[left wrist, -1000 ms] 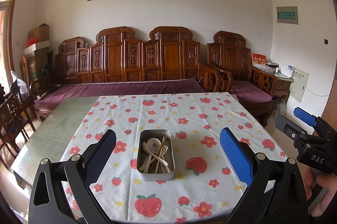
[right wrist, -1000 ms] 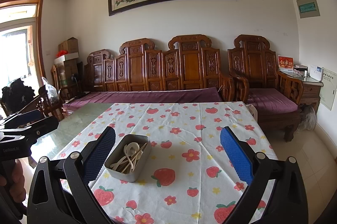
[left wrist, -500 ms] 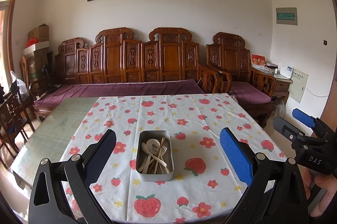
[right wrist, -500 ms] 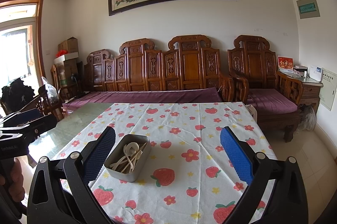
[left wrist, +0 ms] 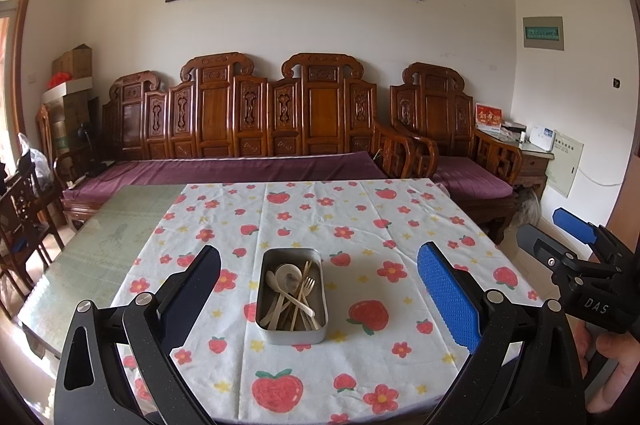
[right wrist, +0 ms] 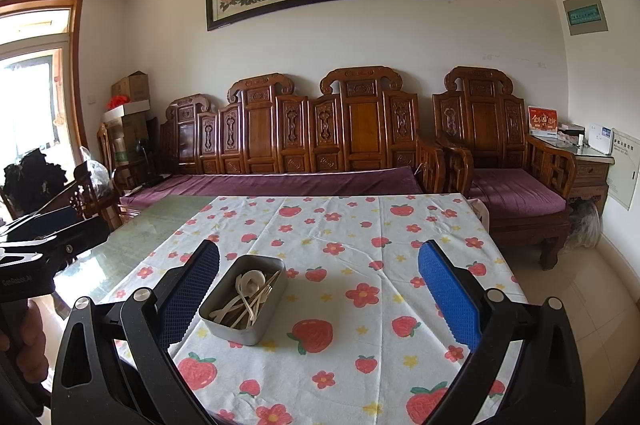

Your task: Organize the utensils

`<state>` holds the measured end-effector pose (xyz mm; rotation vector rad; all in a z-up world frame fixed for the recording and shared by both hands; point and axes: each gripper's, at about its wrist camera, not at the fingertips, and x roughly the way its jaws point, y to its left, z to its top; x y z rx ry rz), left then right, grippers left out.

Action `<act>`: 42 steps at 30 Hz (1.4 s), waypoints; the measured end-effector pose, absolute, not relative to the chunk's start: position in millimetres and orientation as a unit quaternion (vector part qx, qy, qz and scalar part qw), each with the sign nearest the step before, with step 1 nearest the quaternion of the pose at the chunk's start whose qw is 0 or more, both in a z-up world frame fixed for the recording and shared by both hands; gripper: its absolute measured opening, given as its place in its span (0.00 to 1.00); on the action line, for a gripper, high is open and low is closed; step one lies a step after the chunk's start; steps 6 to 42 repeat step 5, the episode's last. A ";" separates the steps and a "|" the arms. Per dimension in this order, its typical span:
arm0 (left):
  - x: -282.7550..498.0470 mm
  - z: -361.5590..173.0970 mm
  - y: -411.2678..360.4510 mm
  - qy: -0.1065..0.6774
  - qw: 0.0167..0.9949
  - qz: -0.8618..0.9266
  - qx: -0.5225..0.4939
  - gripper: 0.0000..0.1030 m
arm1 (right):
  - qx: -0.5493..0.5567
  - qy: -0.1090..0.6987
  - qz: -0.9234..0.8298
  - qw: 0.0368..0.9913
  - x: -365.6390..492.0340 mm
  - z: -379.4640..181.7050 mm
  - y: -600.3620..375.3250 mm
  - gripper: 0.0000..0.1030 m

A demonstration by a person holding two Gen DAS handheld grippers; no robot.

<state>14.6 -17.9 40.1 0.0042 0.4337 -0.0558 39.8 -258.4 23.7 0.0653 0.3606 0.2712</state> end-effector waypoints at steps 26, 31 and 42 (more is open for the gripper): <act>15.3 39.2 -20.8 0.216 0.976 -0.027 0.003 0.92 | 0.033 0.179 0.134 0.974 39.4 22.7 -258.6 0.97; 15.3 39.2 -20.8 0.216 0.976 -0.027 0.003 0.92 | 0.033 0.179 0.134 0.974 39.4 22.7 -258.6 0.97; 15.3 39.2 -20.8 0.216 0.976 -0.027 0.003 0.92 | 0.033 0.179 0.134 0.974 39.4 22.7 -258.6 0.97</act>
